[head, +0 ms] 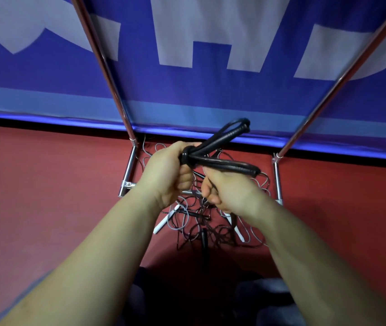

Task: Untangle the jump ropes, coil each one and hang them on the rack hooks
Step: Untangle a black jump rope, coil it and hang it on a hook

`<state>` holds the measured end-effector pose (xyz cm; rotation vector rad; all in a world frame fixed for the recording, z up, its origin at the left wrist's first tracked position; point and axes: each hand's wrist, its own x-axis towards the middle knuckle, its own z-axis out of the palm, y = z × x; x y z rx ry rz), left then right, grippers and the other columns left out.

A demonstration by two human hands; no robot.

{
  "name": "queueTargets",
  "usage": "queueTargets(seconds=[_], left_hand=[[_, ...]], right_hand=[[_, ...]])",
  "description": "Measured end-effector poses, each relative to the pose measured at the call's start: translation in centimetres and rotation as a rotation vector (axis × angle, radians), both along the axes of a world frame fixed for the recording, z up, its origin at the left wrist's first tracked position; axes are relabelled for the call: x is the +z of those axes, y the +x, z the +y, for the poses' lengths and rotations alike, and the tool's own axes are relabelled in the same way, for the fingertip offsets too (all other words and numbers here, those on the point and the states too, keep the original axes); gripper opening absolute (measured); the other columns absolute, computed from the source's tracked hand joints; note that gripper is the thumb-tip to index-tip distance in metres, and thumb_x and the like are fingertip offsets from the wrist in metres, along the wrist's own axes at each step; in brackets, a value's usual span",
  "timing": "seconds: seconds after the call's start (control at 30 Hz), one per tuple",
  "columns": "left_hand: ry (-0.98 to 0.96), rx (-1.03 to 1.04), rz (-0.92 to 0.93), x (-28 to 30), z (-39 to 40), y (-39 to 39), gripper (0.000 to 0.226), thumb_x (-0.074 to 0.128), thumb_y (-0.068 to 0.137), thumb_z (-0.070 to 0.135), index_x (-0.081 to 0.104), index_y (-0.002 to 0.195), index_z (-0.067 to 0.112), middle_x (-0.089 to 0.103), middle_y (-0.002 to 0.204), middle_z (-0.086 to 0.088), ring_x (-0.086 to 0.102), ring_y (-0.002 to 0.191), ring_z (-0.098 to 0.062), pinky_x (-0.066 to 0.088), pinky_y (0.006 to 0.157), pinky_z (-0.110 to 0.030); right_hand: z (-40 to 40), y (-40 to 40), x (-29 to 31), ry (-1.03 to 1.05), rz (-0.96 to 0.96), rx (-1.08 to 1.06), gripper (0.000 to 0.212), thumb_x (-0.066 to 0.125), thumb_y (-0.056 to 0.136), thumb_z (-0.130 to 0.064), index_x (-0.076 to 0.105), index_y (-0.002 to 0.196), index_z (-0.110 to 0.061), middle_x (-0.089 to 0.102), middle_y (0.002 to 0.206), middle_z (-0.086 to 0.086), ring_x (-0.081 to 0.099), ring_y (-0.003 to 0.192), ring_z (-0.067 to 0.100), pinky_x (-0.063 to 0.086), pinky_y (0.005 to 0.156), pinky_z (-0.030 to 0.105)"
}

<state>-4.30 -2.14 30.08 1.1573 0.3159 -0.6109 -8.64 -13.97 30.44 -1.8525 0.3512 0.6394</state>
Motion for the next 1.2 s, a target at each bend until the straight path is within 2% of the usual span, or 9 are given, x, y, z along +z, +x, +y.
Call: queueTargets(seconds=[0.1,0.27,0.37,0.47,0.63,0.83,0.97,1.07,1.2], left_hand=[[0.175,0.098,-0.036,-0.3,0.6,0.2,0.055,0.042,0.089,0.008,0.051,0.035,0.015,0.022,0.035,0.006,0.014,0.03,-0.007,0.011,0.035,-0.014],[0.623,0.218,-0.316,-0.7,1.6,0.6,0.03,0.046,0.085,0.003,0.067,0.068,0.015,0.051,0.041,0.007,0.037,0.035,-0.005,0.03,0.036,-0.016],[0.834,0.161,-0.481,-1.5,1.8,0.5,0.021,0.051,0.086,0.012,0.067,0.073,0.006,0.064,0.066,-0.013,0.052,0.059,-0.018,0.045,0.057,-0.029],[0.998,0.022,-0.522,-1.9,2.1,0.5,0.019,0.054,0.086,0.018,0.064,0.069,0.016,0.064,0.066,-0.002,0.058,0.07,-0.024,0.043,0.06,-0.026],[0.691,-0.218,-0.53,-1.1,2.5,0.3,0.022,0.053,0.086,0.005,0.069,0.079,0.018,0.064,0.065,0.002,0.057,0.062,-0.013,0.048,0.07,-0.025],[0.343,-0.348,-0.377,0.0,1.4,-0.5,0.031,0.039,0.091,-0.006,0.066,0.084,0.007,0.054,0.044,0.008,0.041,0.034,-0.001,0.03,0.036,-0.01],[0.09,-0.304,-0.245,-0.2,0.9,-0.1,0.027,0.042,0.09,0.012,0.067,0.078,0.012,0.037,0.052,-0.015,0.024,0.035,-0.011,0.019,0.039,-0.01],[-0.068,-0.209,-0.179,-0.2,0.6,0.3,0.03,0.04,0.088,0.014,0.061,0.067,0.01,0.026,0.054,-0.009,0.015,0.03,-0.01,0.017,0.032,-0.009],[-0.024,-0.023,-0.129,-0.3,0.3,0.2,0.046,0.04,0.09,0.011,0.06,0.048,0.014,0.019,0.036,0.005,0.012,0.031,-0.006,0.009,0.036,-0.012]], right_hand=[[0.5,-0.3,-0.3,-0.062,-0.048,0.09,0.05,0.032,0.099,-0.043,0.055,0.061,-0.02,0.046,0.051,-0.007,0.04,0.042,0.003,0.031,0.054,0.024],[1.5,-1.2,0.3,-0.117,-0.17,0.275,0.036,0.039,0.098,-0.031,0.059,0.07,-0.022,0.048,0.048,-0.01,0.041,0.044,0.001,0.032,0.051,0.018],[1.5,-1.5,1.0,-0.202,-0.302,0.386,0.029,0.047,0.094,-0.029,0.056,0.072,-0.014,0.045,0.05,-0.008,0.038,0.046,0.004,0.03,0.049,0.02],[0.6,-0.9,1.4,-0.29,-0.422,0.358,0.026,0.055,0.09,-0.03,0.056,0.07,-0.013,0.042,0.055,-0.005,0.038,0.052,0.011,0.031,0.052,0.028],[-2.5,0.1,1.1,-0.242,-0.489,0.046,0.018,0.068,0.081,-0.033,0.069,0.077,-0.015,0.065,0.068,0.006,0.054,0.062,0.015,0.044,0.061,0.031],[-3.7,0.1,0.1,0.089,-0.101,0.116,0.058,0.063,0.078,-0.054,0.061,0.076,0.004,0.056,0.059,0.005,0.043,0.05,0.015,0.035,0.054,0.025],[-2.8,-0.2,1.4,0.435,0.013,0.031,0.034,0.046,0.091,-0.024,0.065,0.082,0.003,0.06,0.047,0.003,0.03,0.027,0.003,0.019,0.034,0.016],[-1.0,-0.3,1.5,0.714,0.1,-0.133,0.026,0.042,0.083,-0.011,0.06,0.066,-0.002,0.051,0.044,0.006,0.025,0.025,0.003,0.014,0.035,0.014],[0.3,-0.2,0.7,0.344,-0.045,-0.178,0.044,0.031,0.099,-0.016,0.059,0.066,-0.007,0.047,0.045,0.004,0.025,0.027,0.005,0.018,0.034,0.016]])
